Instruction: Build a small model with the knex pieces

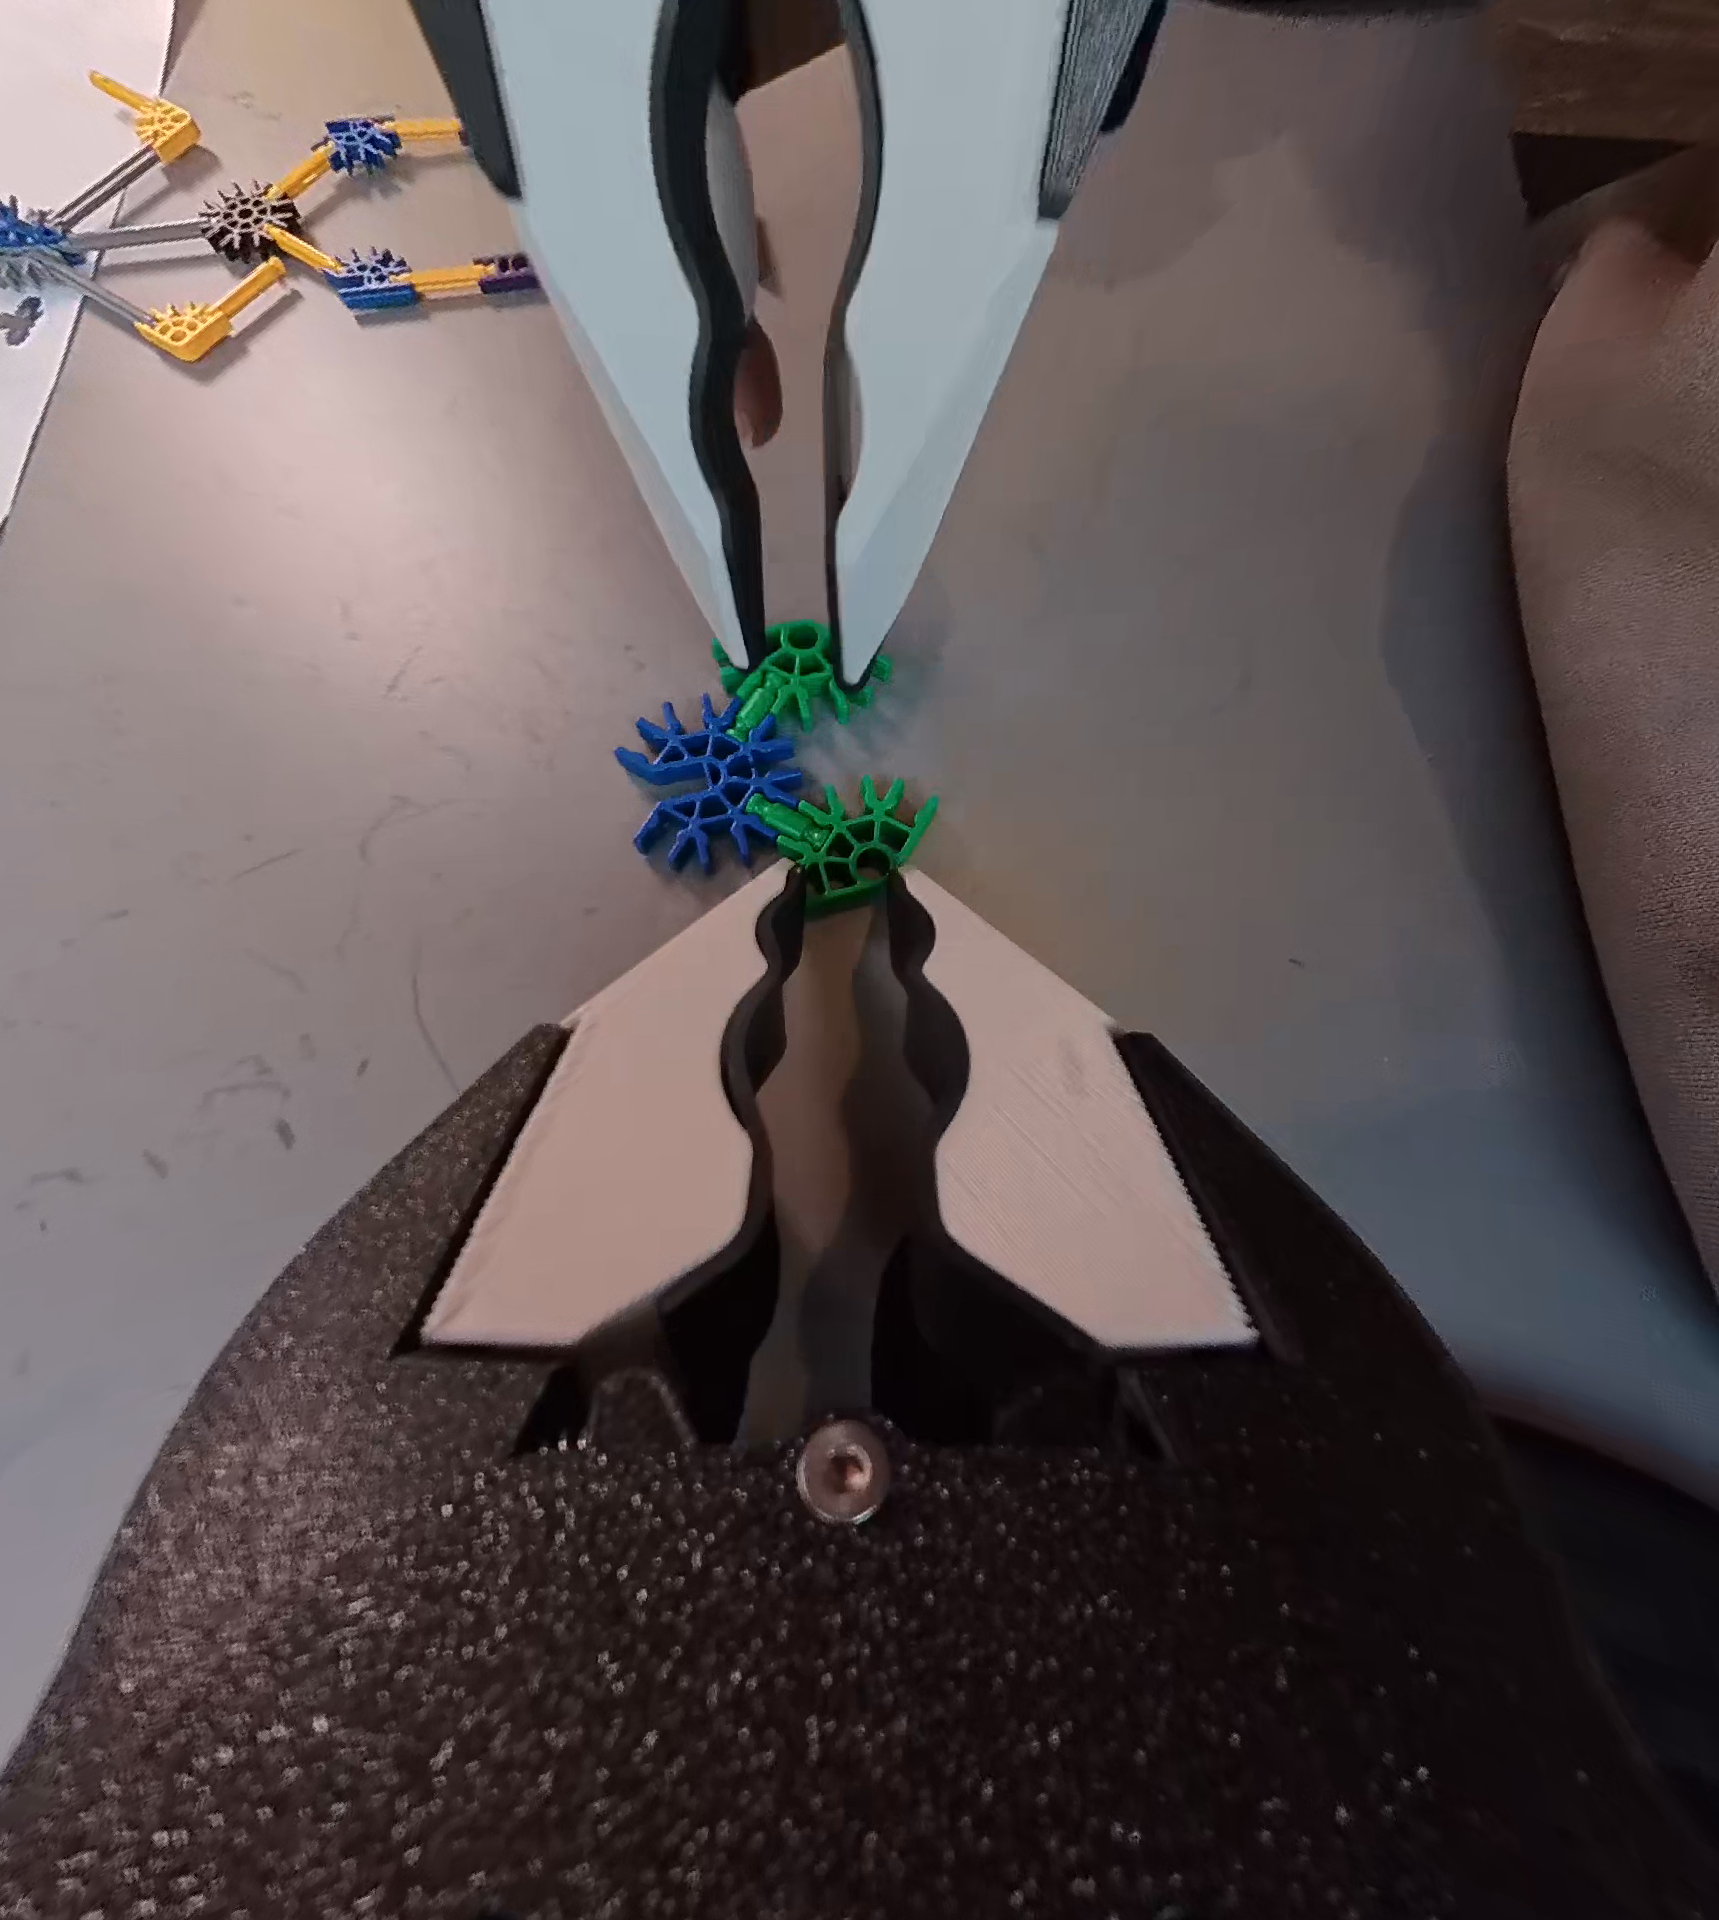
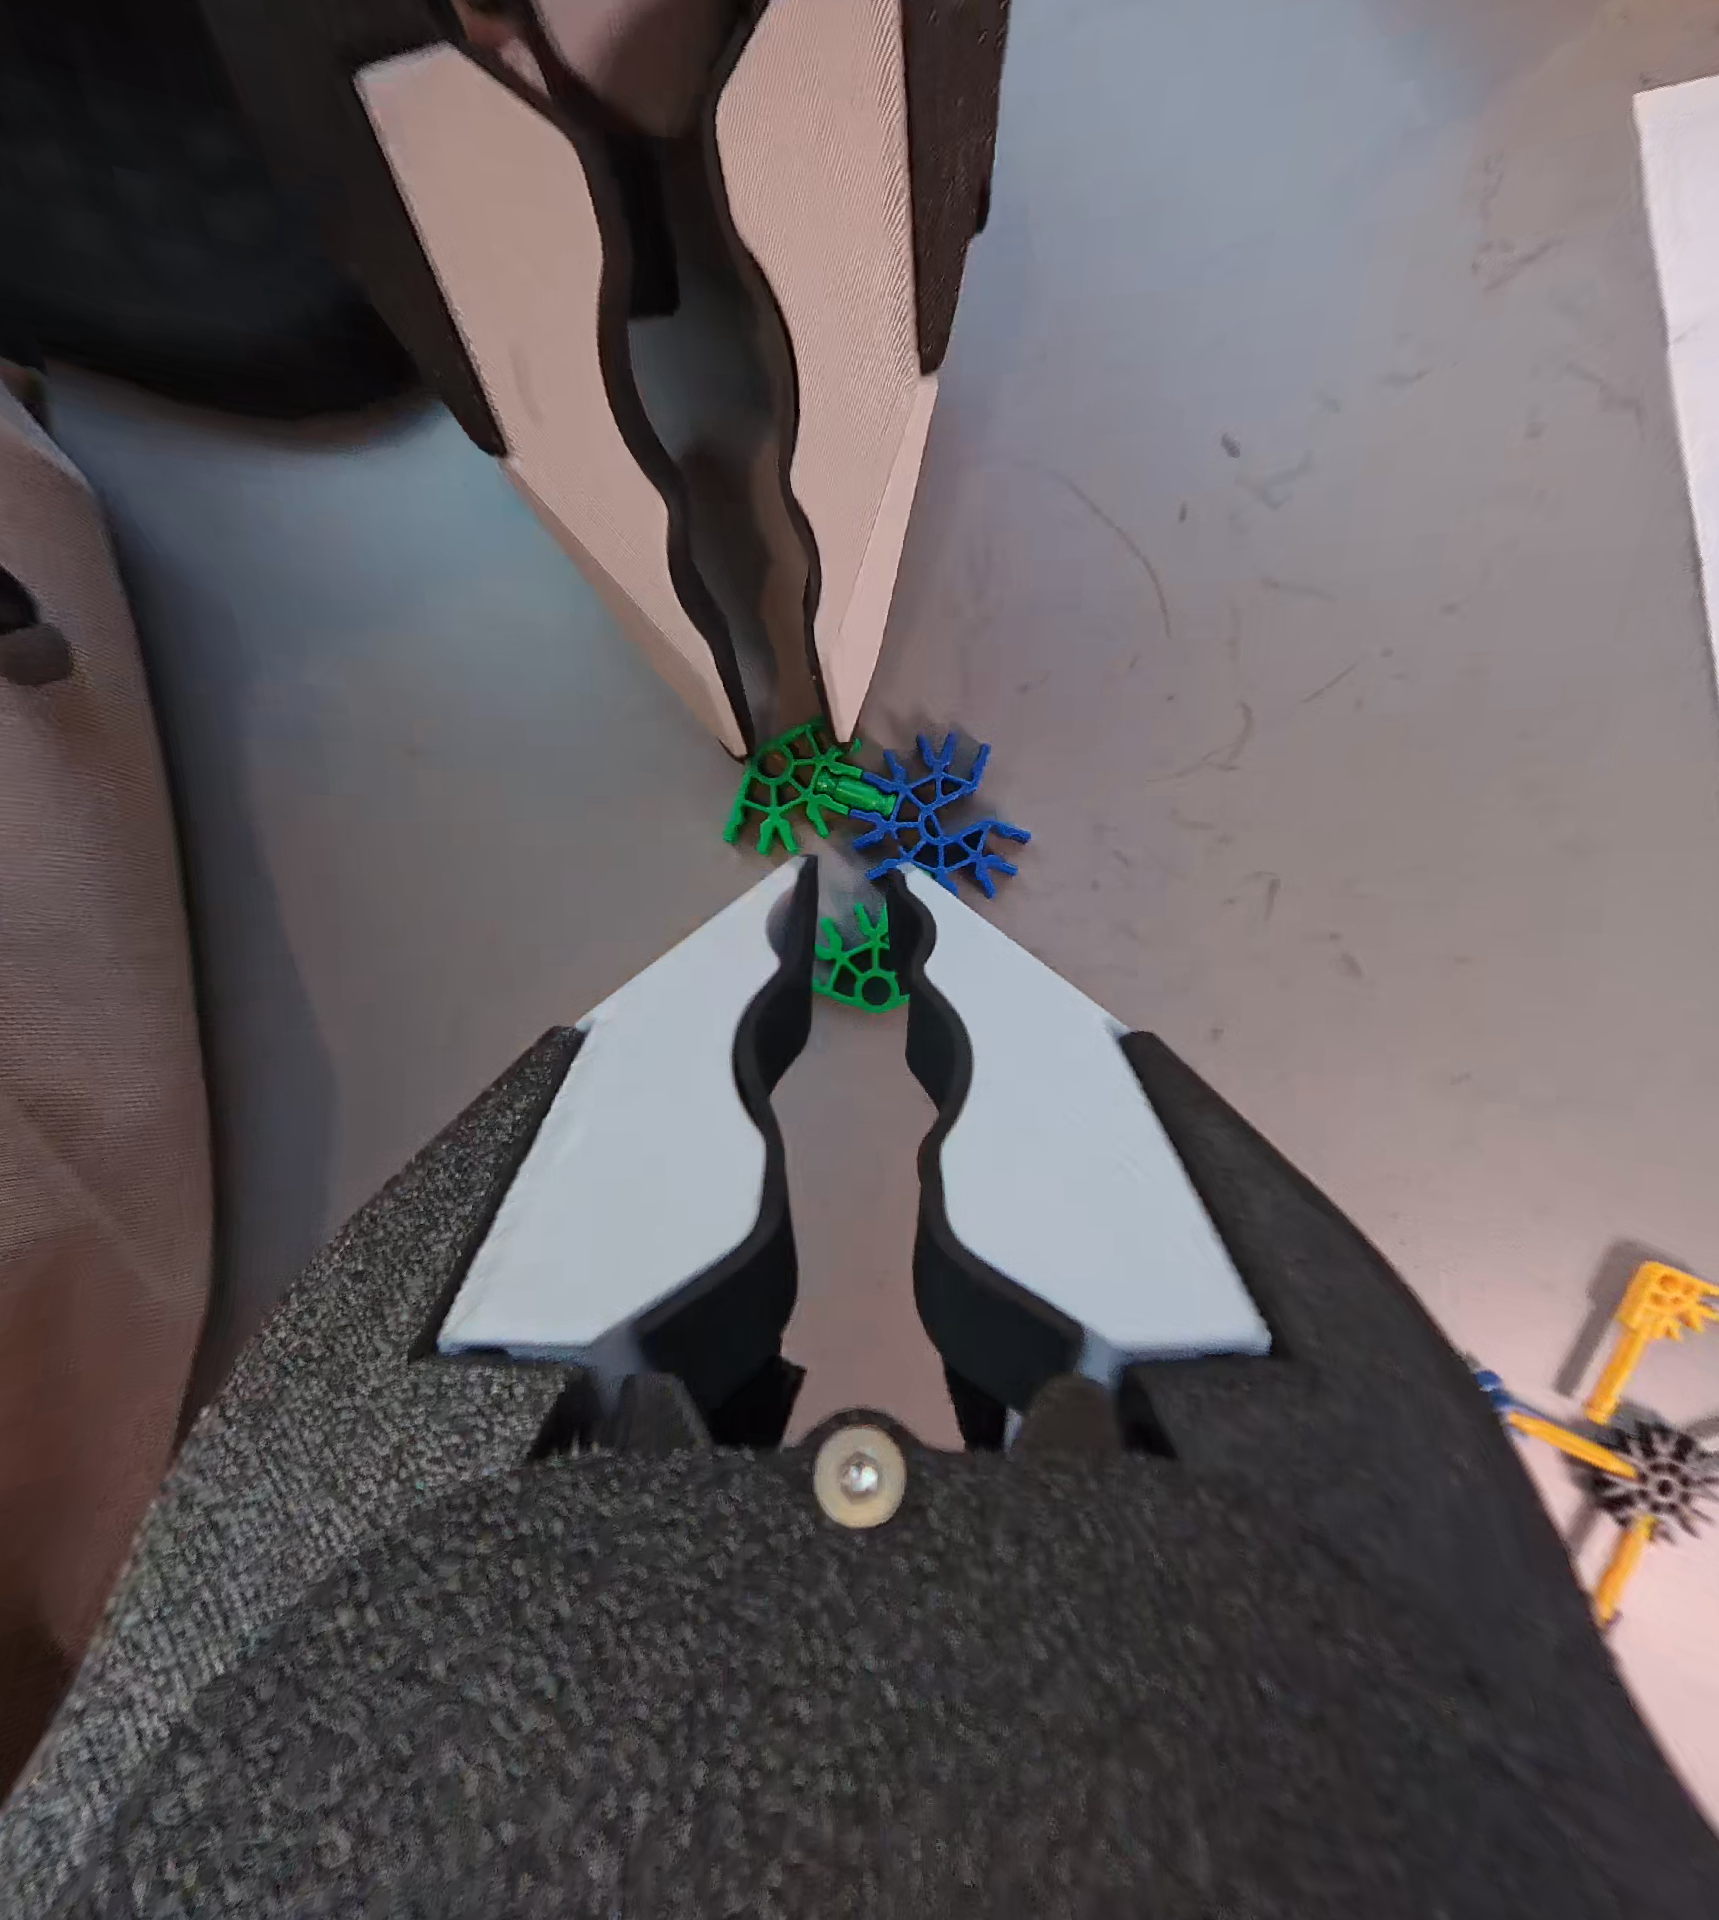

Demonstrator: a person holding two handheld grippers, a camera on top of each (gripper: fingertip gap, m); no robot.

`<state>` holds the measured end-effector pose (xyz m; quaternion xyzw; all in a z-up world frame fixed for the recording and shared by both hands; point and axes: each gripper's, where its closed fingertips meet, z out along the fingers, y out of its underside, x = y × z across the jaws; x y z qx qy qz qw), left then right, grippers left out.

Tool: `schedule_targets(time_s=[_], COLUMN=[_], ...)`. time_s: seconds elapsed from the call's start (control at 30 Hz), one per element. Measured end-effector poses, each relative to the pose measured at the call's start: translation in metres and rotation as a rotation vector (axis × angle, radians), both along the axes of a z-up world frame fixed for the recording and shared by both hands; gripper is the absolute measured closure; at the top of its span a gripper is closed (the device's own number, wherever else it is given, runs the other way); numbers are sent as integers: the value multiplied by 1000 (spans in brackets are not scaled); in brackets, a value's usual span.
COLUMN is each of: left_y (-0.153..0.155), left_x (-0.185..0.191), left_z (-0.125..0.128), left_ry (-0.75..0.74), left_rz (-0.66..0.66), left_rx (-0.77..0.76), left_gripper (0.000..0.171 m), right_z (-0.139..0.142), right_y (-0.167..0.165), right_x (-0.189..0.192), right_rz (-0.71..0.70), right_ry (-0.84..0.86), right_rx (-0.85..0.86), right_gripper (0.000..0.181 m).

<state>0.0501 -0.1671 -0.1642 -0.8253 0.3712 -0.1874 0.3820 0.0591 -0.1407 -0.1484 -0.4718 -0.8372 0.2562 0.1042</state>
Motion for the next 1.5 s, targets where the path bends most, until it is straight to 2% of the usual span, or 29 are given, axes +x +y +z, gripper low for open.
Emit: schedule_targets(time_s=[0.1,0.2,0.37,0.47,0.57,0.63,0.8,0.97,1.03,1.17,1.23,1.3,1.33,1.4,1.5], left_y=[4,12,20,23,25,25,21,23,23,22,20,18,18,20,21], left_x=[-6,-17,-32,-38,-44,-47,-44,-44,-47,-48,-44,-39,-37,-34,-34], left_z=[0,0,0,3,7,7,-1,-3,-3,0,1,-2,-3,-3,-4], left_ry=[15,37,57,50,38,28,28,51,50,24,6,11,24,36,37], left_rz=[27,77,153,183,215,233,226,224,231,230,207,187,180,180,182], left_rx=[13,31,49,61,70,63,13,19,19,16,4,-7,-8,0,2], left_gripper=[155,155,152,150,150,148,136,136,136,136,130,125,125,126,127], right_z=[6,-6,-16,-17,-17,-17,-21,-17,-14,-6,-9,-14,-17,-19,-20], right_y=[9,19,17,19,22,26,26,3,3,22,29,30,30,34,31], right_x=[8,12,2,-10,-19,-22,-13,9,11,-7,-17,-23,-25,-27,-18], right_rz=[-51,-68,-54,-35,-30,-41,-65,6,2,-99,-125,-124,-120,-119,-100], right_ry=[39,89,135,147,125,115,104,111,141,218,219,209,212,218,191], right_rx=[-96,-67,-31,-14,-16,8,22,-40,-42,-62,-64,-47,-25,47,49], right_gripper=[156,143,124,123,125,140,156,165,165,142,129,124,125,142,156])
